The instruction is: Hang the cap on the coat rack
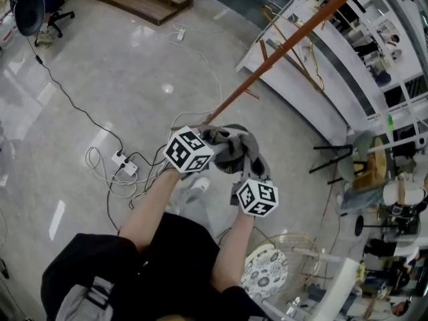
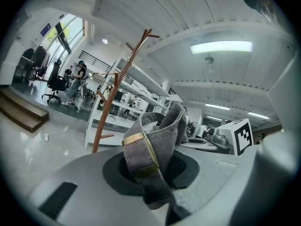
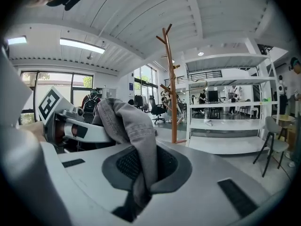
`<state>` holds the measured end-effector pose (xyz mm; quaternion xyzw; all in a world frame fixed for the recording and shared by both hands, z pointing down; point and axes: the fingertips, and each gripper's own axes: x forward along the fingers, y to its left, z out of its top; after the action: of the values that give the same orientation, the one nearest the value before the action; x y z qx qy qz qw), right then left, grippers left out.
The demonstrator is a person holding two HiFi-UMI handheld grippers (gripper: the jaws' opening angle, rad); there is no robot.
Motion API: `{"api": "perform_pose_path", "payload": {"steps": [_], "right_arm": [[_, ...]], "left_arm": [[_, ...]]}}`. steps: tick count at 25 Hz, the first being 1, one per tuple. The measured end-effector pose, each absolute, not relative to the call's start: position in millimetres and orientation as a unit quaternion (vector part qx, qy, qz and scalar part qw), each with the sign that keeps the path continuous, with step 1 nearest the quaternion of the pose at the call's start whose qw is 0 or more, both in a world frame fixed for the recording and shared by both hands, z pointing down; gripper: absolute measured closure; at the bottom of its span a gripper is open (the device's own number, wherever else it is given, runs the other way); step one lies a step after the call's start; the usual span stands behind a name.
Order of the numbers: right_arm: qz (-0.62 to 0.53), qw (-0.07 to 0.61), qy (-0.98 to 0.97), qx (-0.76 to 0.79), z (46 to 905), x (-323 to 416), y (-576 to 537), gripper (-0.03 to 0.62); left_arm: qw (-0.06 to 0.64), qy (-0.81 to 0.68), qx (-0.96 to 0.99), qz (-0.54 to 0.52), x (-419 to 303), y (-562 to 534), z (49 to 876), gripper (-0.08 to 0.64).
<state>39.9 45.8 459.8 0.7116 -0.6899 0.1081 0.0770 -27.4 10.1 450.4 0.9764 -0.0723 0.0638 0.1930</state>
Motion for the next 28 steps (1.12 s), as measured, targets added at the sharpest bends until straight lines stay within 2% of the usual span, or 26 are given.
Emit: {"api": "perform_pose_path", "payload": {"steps": [10,23,28], "right_arm": [[0.135,0.074,-0.719,0.678,490,49,-6,0.578],[0.172,0.073,-0.717,0.671,519,234,-66,0.572],[0.187,0.082,-0.743,0.637,520,278,-89,0.572]], "left_arm": [[0.211,-0.127,0.966,0.082,-18,-36,478,0.491],[0.207,-0.102,0.962,0.143,167,-90,501,0.491],[0.206,-0.125,0.957,0.162,211,-103,503,0.491]]}}
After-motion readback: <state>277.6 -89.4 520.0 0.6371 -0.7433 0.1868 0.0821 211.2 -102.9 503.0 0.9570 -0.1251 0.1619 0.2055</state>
